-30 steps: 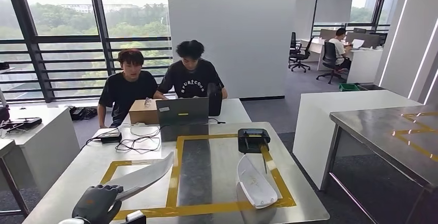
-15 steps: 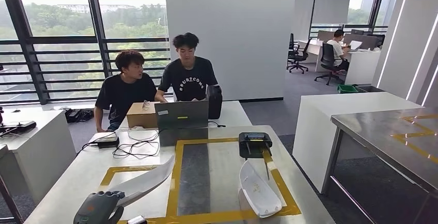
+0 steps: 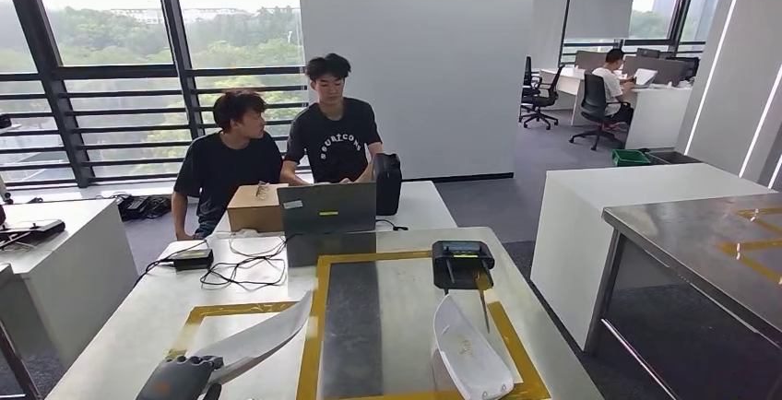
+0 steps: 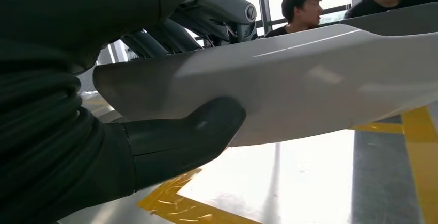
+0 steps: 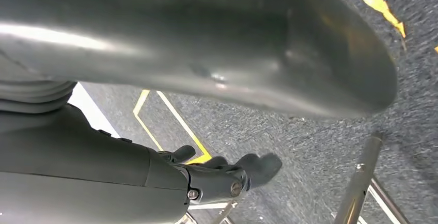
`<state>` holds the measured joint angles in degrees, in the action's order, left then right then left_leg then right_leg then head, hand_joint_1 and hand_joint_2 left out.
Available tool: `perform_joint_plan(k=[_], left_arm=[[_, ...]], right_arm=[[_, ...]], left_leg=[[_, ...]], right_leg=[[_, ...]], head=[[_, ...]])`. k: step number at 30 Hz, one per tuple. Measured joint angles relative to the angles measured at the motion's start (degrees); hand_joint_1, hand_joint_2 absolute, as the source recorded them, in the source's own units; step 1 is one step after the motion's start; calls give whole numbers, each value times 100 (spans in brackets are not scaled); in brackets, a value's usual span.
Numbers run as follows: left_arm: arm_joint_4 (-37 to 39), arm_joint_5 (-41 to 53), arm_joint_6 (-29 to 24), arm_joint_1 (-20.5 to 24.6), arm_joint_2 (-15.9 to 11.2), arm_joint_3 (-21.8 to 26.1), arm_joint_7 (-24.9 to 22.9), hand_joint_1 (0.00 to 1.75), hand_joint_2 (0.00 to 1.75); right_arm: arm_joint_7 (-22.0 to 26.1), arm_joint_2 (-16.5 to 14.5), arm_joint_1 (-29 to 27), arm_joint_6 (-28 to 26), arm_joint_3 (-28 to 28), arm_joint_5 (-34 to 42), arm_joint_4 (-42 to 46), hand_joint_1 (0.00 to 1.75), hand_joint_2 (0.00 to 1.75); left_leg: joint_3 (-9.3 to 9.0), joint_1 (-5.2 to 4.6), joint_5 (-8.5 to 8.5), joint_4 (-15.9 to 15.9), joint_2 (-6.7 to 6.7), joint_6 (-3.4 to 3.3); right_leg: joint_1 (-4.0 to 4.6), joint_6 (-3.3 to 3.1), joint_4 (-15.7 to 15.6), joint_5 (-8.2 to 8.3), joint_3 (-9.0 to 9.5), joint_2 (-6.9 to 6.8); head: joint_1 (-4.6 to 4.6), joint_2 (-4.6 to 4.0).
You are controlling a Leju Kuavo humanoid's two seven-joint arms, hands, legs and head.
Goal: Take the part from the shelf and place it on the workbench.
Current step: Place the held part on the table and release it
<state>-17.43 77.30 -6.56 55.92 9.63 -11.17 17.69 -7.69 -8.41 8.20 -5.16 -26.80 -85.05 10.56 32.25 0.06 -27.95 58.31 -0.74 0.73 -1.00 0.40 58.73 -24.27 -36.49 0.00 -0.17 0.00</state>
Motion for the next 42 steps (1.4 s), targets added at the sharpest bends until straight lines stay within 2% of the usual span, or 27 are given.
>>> perform_joint_plan(k=[2,3,5,6,7,8,10,12,13,17,19,21,22,23,24,25,27,28,31,33,34,36,37,38,39,41,42], left_arm=[[-10,-22,-1,5,-15,0,11,175,175],[-15,-32,-2,6,-23,0,15,175,175],[-6,-43,-2,-9,-37,0,18,175,175],[2,-44,-2,-31,-41,0,20,175,175],[13,-45,-2,-53,-48,0,21,175,175],[21,-45,-2,-69,-55,0,22,175,175],[26,-47,-2,-79,-72,0,18,175,175],[23,-49,-2,-72,-84,0,15,175,175],[23,-49,-2,-71,-85,0,16,175,175],[3,-56,-2,-70,-91,0,15,175,175],[-11,-70,-2,-59,-87,-1,22,175,175],[-8,-78,-2,-75,-84,-2,30,175,175],[-4,-78,-2,-94,-84,-2,32,175,175],[-2,-78,-2,-111,-84,-2,32,175,175],[-1,-79,-2,-122,-84,-2,32,175,175],[-2,-80,-2,-126,-84,-2,32,175,175],[-3,-84,-2,-120,-84,-2,32,175,175],[-3,-85,-2,-119,-84,-2,33,175,175],[-10,-86,-1,-118,-84,-2,34,175,175],[-22,-91,0,-103,-87,-2,39,175,175],[-25,-93,1,-97,-90,-2,44,175,175],[-11,-96,9,-104,-94,-2,57,175,175],[-4,-98,13,-124,-96,-2,62,175,175],[2,-100,16,-144,-97,-2,66,175,175],[4,-102,17,-158,-100,-2,70,175,175],[2,-103,17,-159,-113,-2,73,175,175],[1,-104,17,-148,-119,-2,75,175,175]], right_arm=[[-1,0,7,-2,0,-3,0,0,0],[-1,0,10,-3,0,-4,0,0,0],[-1,0,13,-4,0,-4,0,0,0],[-1,0,11,-4,0,-4,0,0,0],[-1,0,9,-4,0,-4,0,0,0],[-2,0,8,-4,0,-3,0,0,0],[-2,-1,7,-4,0,-3,0,0,0],[-2,-5,12,-4,0,-3,0,0,0],[-2,-7,15,-5,0,-3,0,0,0],[-3,-10,27,-16,1,-4,2,0,0],[-7,-8,38,-25,1,-5,4,0,0],[-14,-6,33,-26,1,-5,4,0,0],[-17,-5,20,-26,0,-4,4,0,0],[-18,-4,7,-26,0,-4,4,0,0],[-17,-3,-1,-26,0,-4,4,0,0],[-18,-1,-4,-26,1,-5,4,0,0],[-17,1,3,-26,2,-6,3,0,0],[-17,1,3,-26,2,-6,3,0,0],[-17,0,-3,-25,0,-5,2,0,0],[-14,1,4,-27,0,-7,2,0,0],[-12,1,7,-27,0,-9,2,0,0],[-9,1,8,-26,0,-14,2,0,0],[-9,0,3,-25,0,-15,2,0,0],[-9,0,-3,-25,0,-15,2,0,0],[-9,0,-7,-25,0,-16,2,0,0],[-8,-1,-11,-25,0,-19,2,0,0],[-8,-2,-7,-25,0,-21,2,0,0]], left_leg=[[56,15,-94,177,17,69],[184,21,-194,431,25,96],[624,26,-418,1168,33,127],[843,26,-456,1464,34,131],[989,26,-397,1592,34,126],[1028,26,-234,1513,35,111],[829,12,269,844,35,43],[551,-24,531,214,38,-33],[481,-39,537,71,36,-63],[377,-22,445,-31,11,-163],[311,5,412,-60,11,-216],[274,7,356,-51,12,-242],[252,6,323,-42,10,-242],[222,7,287,-29,7,-236],[184,9,247,-15,4,-225],[142,11,202,2,2,-209],[91,-8,114,37,-4,-151],[82,-19,83,44,-7,-118],[53,-24,23,25,-6,-16],[134,-16,-98,248,10,52],[282,-10,-217,537,18,79],[748,-5,-479,1336,27,112],[954,-4,-513,1617,30,116],[1068,-4,-427,1701,33,109],[1059,-5,-218,1540,34,90],[776,-22,331,741,35,13],[612,-38,493,367,38,-28]], right_leg=[[-12,-89,-23,-37,74,0],[-18,-127,-32,-58,115,-1],[-13,-167,-31,-108,169,0],[-10,-173,-30,-135,194,6],[-6,-173,-28,-165,224,15],[-2,-170,-27,-198,264,27],[8,-150,-25,-273,365,46],[32,-99,-16,-349,431,52],[37,-68,-16,-378,443,52],[34,67,69,-490,442,29],[25,120,613,-703,150,20],[19,156,1404,-938,-360,21],[17,164,1627,-935,-552,21],[15,167,1636,-811,-641,20],[13,163,1405,-579,-605,19],[9,157,1003,-294,-469,14],[18,116,280,31,-172,1],[27,81,96,64,-89,-2],[37,-48,15,-11,-25,5],[20,-132,-14,-49,56,7],[14,-166,-25,-74,99,6],[16,-201,-24,-138,167,8],[17,-203,-23,-172,202,13],[18,-201,-22,-208,245,21],[21,-196,-21,-247,300,32],[32,-174,-22,-339,424,48],[42,-152,-19,-381,468,53]], head=[[-10,1],[-14,2],[-20,2],[-20,2],[-21,2],[-22,2],[-24,2],[-28,1],[-26,1],[-19,4],[-7,3],[9,2],[16,2],[22,2],[27,2],[31,2],[29,2],[26,3],[24,10],[17,14],[10,15],[-2,15],[-4,15],[-7,15],[-9,15],[-15,15],[-18,15]])
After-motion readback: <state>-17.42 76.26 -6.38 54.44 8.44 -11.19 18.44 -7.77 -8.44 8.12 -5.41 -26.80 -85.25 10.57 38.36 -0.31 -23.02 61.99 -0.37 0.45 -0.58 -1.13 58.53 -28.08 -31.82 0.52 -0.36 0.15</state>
